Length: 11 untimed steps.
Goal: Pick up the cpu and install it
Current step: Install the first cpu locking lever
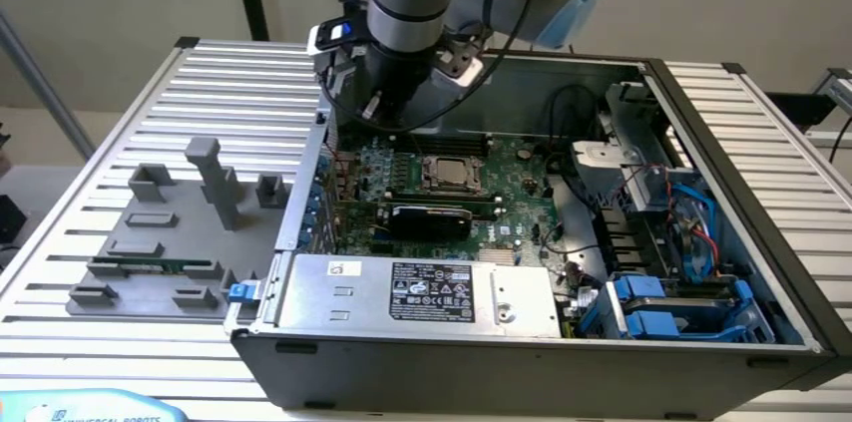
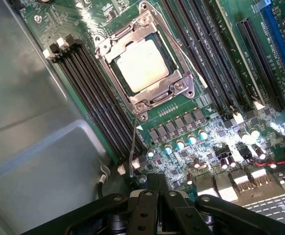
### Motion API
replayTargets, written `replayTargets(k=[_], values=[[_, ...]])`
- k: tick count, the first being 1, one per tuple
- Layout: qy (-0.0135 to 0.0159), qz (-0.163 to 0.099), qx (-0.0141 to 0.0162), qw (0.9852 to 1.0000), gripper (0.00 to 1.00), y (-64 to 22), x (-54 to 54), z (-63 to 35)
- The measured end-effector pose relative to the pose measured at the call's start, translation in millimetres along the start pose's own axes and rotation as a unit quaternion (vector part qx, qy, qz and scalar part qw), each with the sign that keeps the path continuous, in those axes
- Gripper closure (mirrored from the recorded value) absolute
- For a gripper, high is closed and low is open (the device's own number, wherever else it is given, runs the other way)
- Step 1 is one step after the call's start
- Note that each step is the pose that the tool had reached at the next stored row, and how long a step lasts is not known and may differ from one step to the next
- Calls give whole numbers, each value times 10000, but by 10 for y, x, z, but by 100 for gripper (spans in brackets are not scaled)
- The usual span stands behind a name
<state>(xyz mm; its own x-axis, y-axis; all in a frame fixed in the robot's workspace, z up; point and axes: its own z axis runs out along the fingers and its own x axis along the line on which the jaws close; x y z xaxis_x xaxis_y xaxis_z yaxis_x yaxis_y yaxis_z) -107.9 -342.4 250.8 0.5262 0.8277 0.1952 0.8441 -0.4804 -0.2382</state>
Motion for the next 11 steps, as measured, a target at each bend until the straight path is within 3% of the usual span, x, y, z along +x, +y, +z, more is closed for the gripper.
replayTargets(k=[5, 9, 11], values=[[112, 78, 38, 9999, 89, 20, -26, 31], [266, 139, 107, 9995, 89, 29, -30, 52], [322, 160, 132, 9993, 89, 37, -27, 55]])
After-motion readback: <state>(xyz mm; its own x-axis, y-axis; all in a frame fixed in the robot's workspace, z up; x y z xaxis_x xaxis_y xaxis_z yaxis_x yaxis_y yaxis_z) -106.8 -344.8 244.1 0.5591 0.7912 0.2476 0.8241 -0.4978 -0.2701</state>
